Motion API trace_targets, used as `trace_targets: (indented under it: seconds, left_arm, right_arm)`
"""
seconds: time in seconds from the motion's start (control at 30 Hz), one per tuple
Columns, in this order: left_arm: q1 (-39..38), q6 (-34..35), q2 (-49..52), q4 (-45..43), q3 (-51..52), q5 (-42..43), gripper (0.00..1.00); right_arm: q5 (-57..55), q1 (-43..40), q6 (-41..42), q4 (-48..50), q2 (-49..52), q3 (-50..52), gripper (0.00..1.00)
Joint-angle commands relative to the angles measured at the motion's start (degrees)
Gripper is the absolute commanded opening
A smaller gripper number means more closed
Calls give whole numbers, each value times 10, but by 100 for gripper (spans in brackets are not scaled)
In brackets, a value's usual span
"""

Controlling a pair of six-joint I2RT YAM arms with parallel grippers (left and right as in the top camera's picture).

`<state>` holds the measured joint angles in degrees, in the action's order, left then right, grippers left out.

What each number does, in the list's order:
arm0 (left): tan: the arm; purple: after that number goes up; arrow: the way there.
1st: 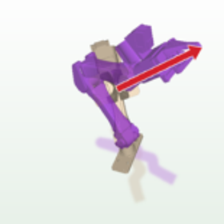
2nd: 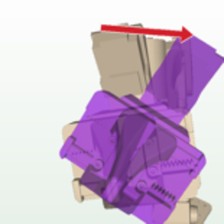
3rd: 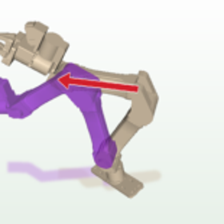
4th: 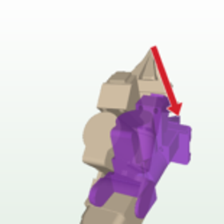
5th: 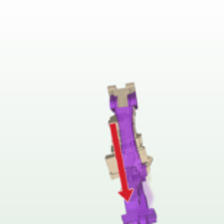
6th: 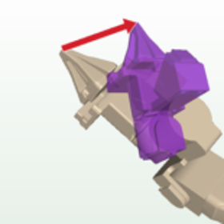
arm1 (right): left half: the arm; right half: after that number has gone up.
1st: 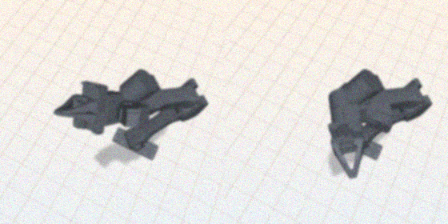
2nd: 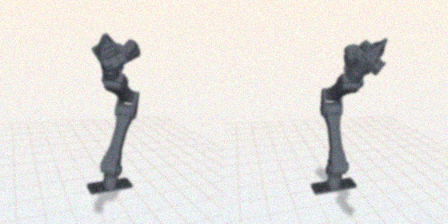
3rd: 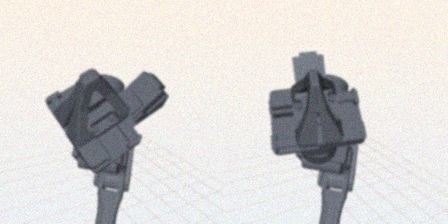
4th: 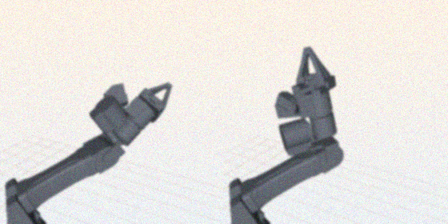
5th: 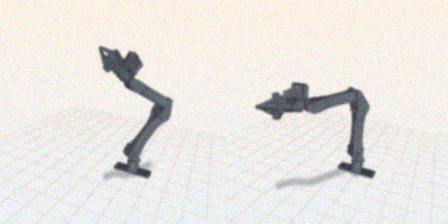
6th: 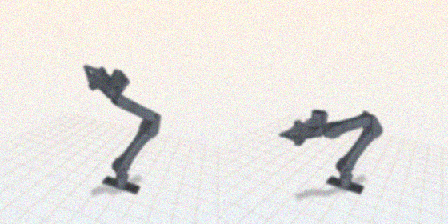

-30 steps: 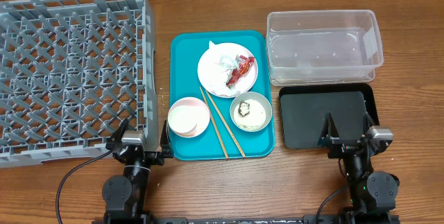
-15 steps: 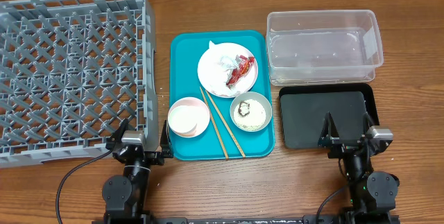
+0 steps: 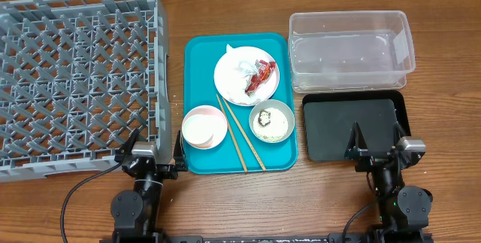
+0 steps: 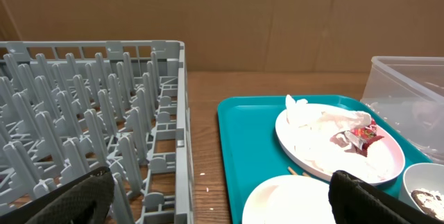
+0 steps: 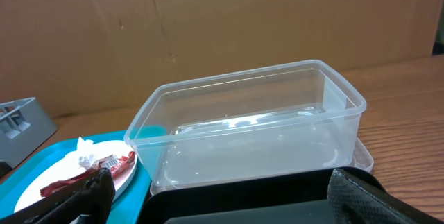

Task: Sort waste into correct bins and load items into the dishwasher

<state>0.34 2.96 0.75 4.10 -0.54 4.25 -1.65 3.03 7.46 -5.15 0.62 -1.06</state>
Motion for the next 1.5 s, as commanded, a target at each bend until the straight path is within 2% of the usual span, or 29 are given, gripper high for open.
trace_targets:
  seconds: [0.0,0.53,0.67,0.83,0.93,1.13,1.23,1.47]
  left_arm:
    - [-4,-4,-4,1,3,-4,100]
    - [-4,-3,-4,-1,3,-2,100]
    - [-4,28,-4,0,3,2,100]
    - [-4,29,-4,27,-20,2,100]
    - [-4,29,-1,87,-75,-2,100]
    - [-4,28,76,222,-194,-4,100]
    - [-4,28,147,269,-252,-4,100]
    - [-4,26,349,399,-415,-2,100]
  right_arm:
    - [3,-3,-2,4,-4,6,100]
    - [3,-2,-2,4,-4,6,100]
    - [3,-2,-2,5,-4,6,100]
    - [10,-2,50,4,-4,6,100]
    - [18,-2,50,-6,-4,-9,100]
    - [46,-2,50,-88,45,-104,100]
    - [49,-2,50,-136,99,-166,100]
    - [104,-2,45,-252,303,-341,100]
